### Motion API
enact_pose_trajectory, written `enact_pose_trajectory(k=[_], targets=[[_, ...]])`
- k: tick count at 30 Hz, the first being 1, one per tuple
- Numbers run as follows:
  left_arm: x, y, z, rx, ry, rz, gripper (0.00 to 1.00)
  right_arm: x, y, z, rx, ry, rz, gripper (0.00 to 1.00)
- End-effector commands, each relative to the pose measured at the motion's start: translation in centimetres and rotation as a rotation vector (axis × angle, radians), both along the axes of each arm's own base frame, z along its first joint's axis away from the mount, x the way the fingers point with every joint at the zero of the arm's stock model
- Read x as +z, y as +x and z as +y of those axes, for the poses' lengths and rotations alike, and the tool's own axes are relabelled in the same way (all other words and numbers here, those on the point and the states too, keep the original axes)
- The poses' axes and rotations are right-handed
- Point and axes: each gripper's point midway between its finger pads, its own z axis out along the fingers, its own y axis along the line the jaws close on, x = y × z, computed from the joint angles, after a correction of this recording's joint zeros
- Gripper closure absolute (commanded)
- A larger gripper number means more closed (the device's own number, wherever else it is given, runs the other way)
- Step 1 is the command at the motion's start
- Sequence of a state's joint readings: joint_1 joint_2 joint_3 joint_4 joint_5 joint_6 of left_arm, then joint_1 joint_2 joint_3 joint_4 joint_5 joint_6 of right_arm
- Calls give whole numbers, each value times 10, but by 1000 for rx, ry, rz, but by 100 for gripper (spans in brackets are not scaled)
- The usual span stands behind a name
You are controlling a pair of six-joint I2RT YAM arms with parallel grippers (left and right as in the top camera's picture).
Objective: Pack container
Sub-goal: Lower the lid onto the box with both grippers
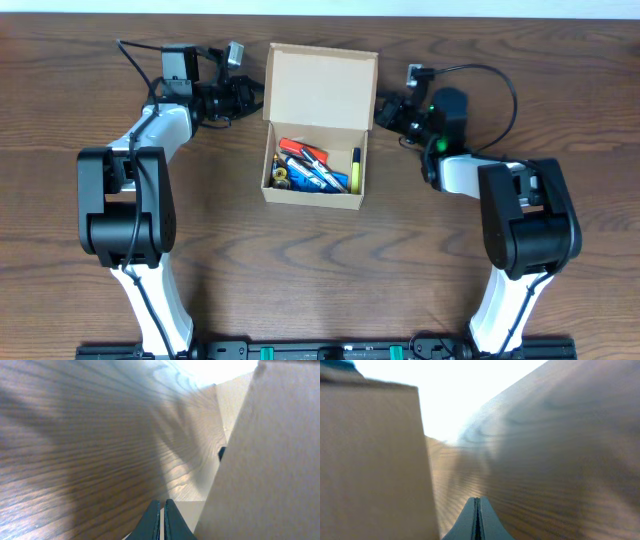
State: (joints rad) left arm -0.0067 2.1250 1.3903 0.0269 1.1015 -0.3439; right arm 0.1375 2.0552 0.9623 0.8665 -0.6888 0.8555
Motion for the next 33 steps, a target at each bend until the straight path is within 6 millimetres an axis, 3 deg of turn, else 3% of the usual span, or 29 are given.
enact_pose_trajectory(k=[1,10,18,24,33], targets=[[30,0,-3,-28,-28,-62,94,15,-9,3,116,33,-52,99],[66,-3,-3,-39,-17,-163,94,32,-23,16,251,56,-108,98],[99,-15,-2,-60,8,-242,94,66,-33,24,339,56,-201,98],[104,-44,-3,-104,88,-238,94,93,-51,33,401,47,-229,98],[81,-111,-2,-207,372,-128,94,81,-93,59,498,-37,-75,99]])
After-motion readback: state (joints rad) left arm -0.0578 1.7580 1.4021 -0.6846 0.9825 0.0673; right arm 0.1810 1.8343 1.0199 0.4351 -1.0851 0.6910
